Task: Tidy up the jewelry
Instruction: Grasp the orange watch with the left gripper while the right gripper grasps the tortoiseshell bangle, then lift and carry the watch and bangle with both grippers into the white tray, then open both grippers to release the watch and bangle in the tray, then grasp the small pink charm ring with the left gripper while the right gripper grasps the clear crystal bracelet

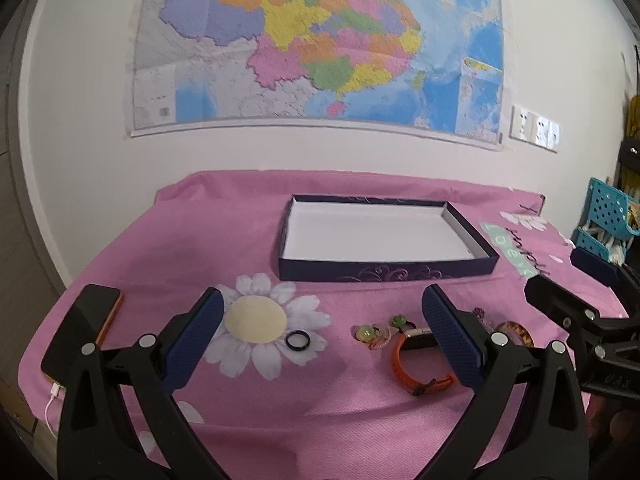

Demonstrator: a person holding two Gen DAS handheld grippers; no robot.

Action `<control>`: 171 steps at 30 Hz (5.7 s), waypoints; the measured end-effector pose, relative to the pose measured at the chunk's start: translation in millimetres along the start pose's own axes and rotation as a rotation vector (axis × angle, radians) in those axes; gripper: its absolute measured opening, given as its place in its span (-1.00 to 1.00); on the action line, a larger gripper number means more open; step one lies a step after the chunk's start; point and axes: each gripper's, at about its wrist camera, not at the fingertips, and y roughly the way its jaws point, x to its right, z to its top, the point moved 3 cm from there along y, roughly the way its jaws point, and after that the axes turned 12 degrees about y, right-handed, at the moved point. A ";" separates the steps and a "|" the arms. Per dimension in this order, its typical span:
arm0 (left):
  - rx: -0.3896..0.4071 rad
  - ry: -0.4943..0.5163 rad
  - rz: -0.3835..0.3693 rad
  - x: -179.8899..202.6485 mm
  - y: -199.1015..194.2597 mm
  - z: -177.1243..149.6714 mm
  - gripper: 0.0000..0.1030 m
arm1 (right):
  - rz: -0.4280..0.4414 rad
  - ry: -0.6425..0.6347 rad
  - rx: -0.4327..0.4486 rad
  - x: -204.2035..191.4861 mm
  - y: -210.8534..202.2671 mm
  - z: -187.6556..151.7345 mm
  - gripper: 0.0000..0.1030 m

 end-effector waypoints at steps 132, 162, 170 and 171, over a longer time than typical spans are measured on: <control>-0.094 0.105 -0.242 -3.7 83.7 13.4 0.42 | 0.242 0.013 -0.470 65.0 96.6 -20.9 -0.29; -0.148 0.158 -0.278 12.5 65.2 -27.7 0.49 | 0.239 -0.045 -0.460 42.4 75.8 -36.4 -0.75; -0.155 0.178 -0.296 19.2 63.8 -32.2 0.48 | 0.283 -0.014 -0.397 40.6 58.9 -13.8 -0.75; -0.157 0.182 -0.300 20.0 63.6 -32.7 0.48 | 0.285 -0.007 -0.390 41.9 57.4 -11.6 -0.75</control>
